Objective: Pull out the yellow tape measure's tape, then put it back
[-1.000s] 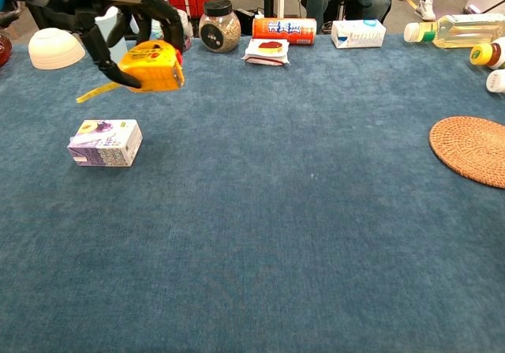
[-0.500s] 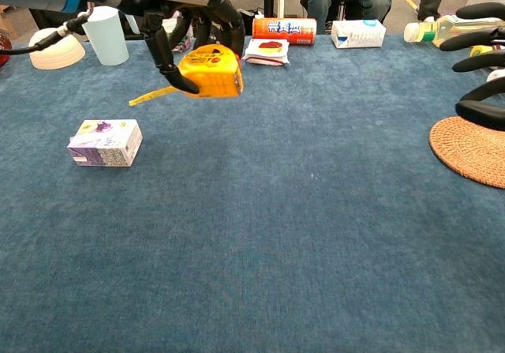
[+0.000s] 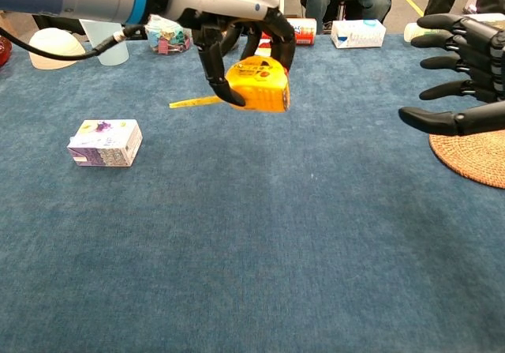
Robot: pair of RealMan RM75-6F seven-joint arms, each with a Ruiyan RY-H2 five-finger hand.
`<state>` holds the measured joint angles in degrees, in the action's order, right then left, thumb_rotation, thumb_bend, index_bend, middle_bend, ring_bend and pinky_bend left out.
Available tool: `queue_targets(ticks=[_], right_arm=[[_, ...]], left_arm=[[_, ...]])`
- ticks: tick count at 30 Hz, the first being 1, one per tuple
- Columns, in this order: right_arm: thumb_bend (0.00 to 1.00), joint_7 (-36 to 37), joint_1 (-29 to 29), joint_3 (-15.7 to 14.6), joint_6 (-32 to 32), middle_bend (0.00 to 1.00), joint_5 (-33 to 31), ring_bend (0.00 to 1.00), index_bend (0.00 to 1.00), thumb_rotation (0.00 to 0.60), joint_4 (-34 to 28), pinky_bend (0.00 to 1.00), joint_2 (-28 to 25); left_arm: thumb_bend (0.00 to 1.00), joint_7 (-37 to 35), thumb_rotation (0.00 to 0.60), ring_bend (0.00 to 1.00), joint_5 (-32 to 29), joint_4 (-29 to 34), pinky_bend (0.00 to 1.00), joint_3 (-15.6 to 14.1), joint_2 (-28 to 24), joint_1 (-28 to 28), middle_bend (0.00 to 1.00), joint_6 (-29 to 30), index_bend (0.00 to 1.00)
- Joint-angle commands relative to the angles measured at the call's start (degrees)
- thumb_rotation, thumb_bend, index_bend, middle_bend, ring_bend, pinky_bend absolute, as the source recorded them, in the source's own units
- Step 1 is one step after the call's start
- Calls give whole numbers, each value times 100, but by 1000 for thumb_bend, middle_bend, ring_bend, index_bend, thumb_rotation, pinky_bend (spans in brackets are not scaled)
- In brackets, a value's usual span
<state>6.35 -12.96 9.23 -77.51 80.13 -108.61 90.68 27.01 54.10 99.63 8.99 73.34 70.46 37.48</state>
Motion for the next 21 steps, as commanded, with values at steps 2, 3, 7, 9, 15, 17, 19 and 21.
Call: queue_targets(ticks=[2,3,7,9,15,17,19,21], right_arm=[[278,-217,-85,73,-28,54,-132,87,0,600,81,181,261],[279,-307,-105,86,-44,51,-153,85,0,600,116,178,337],[279,-655,-147,130,-162,43,-198,76,0,600,262,170,605],[280,-764,-172,146,-177,39,-215,72,0,600,300,162,686],[279,-1228,-258,228,-286,25,-291,58,0,600,455,140,1015],[279,-1331,-273,246,-298,21,-339,54,0,600,494,135,1085],[278,-1422,-301,274,-276,18,-434,50,0,600,515,134,1172],[279,-1505,-326,297,-265,15,-502,47,0,600,534,132,1236]], left_arm=[[361,28,600,421,49,-51,519,-25,88,102,373,-22,529],[362,38,600,421,73,-70,519,-32,115,130,373,-17,529],[362,22,600,421,14,-105,519,-32,169,216,373,-38,529],[362,4,600,421,-52,-108,519,-25,182,252,373,-68,529],[362,231,600,421,-361,-125,519,-70,220,442,374,35,538],[360,236,600,421,-523,-108,519,-60,254,472,374,81,542],[358,335,600,421,-746,-108,519,-72,307,549,375,179,543],[357,490,600,421,-951,-112,519,-105,372,635,378,321,543]])
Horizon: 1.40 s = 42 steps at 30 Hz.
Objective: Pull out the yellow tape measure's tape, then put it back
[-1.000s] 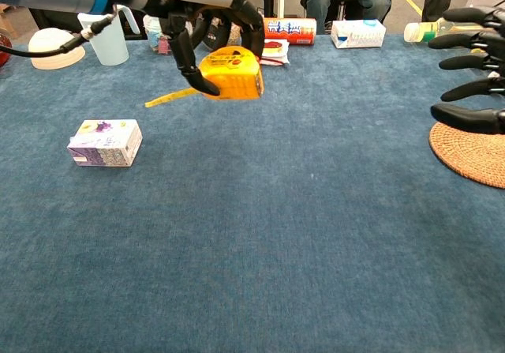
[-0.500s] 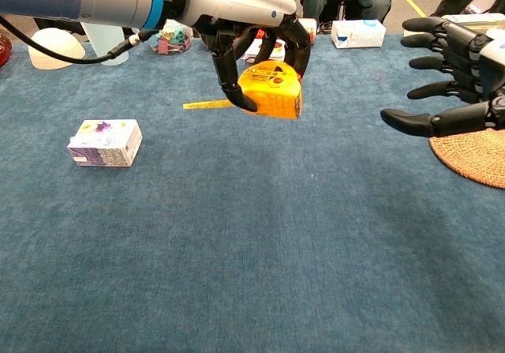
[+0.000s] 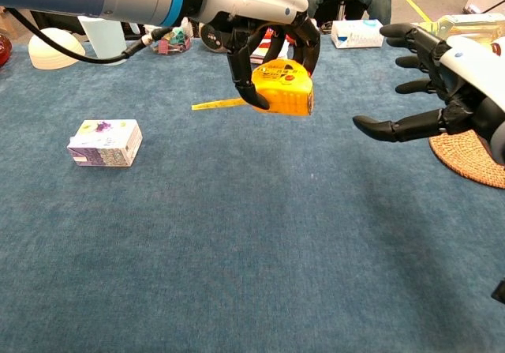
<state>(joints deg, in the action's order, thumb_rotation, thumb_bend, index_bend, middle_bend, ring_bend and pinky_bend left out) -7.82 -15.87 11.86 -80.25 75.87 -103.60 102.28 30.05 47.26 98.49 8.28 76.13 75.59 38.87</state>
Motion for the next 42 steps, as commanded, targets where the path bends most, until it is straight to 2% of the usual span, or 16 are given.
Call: queue_targets(ticks=[1,11,21,42], right_arm=[[279,-126,-45,42,3,13,-95,46,0,600,48,131,107],[275,-325,-158,159,-17,8,-230,38,0,600,133,130,383],[271,-428,-247,290,-44,2,-367,33,0,600,222,124,572],[271,-437,-389,426,39,2,-618,32,0,600,430,124,730]], left_arm=[[356,243,600,421,-377,9,519,-43,126,159,379,247,543],[353,591,600,421,-1445,103,519,-59,349,540,382,622,544],[350,736,600,421,-2070,111,519,-61,510,832,382,756,544],[350,691,600,421,-2442,97,522,-171,552,1082,382,661,543]])
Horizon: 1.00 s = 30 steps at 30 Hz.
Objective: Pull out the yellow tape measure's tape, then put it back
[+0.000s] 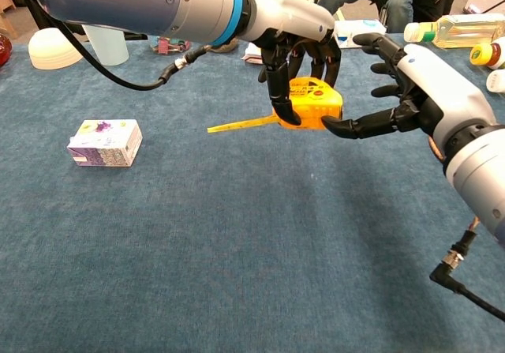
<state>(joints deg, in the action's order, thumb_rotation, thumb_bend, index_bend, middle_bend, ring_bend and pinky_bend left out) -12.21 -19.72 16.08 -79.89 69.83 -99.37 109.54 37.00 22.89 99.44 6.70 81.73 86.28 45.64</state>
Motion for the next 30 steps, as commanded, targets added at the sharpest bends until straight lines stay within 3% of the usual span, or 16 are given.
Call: queue_targets(ticks=[1,30], right_arm=[[271,7,-7,9,5,2,-24,32,0,600,12,124,5],[348,2,-41,48,-79,12,-109,43,0,600,117,120,17]], left_arm=[[350,-2,600,421,-7,3,522,-24,-15,21,382,-25,544],[350,-148,600,421,34,110,522,-255,-244,76,382,-101,544]])
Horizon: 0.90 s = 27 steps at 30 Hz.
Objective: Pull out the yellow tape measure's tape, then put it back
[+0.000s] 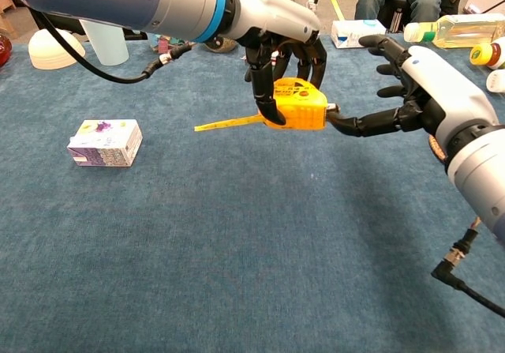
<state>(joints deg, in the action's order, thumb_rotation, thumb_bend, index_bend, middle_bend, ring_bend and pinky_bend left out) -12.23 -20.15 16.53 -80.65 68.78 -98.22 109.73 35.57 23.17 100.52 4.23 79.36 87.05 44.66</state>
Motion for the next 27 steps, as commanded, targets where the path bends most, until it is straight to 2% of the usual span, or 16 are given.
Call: queue_targets(ticks=[1,27], right_arm=[[349,10,4,4,-4,12,-7,43,0,600,4,120,-9],[377,44,26,62,2,22,-165,51,0,600,6,120,-121]], left_arm=[[350,-12,600,421,14,3,522,-20,-19,-4,382,-9,544],[350,-184,600,421,165,0,522,-248,-329,-153,382,-131,543]])
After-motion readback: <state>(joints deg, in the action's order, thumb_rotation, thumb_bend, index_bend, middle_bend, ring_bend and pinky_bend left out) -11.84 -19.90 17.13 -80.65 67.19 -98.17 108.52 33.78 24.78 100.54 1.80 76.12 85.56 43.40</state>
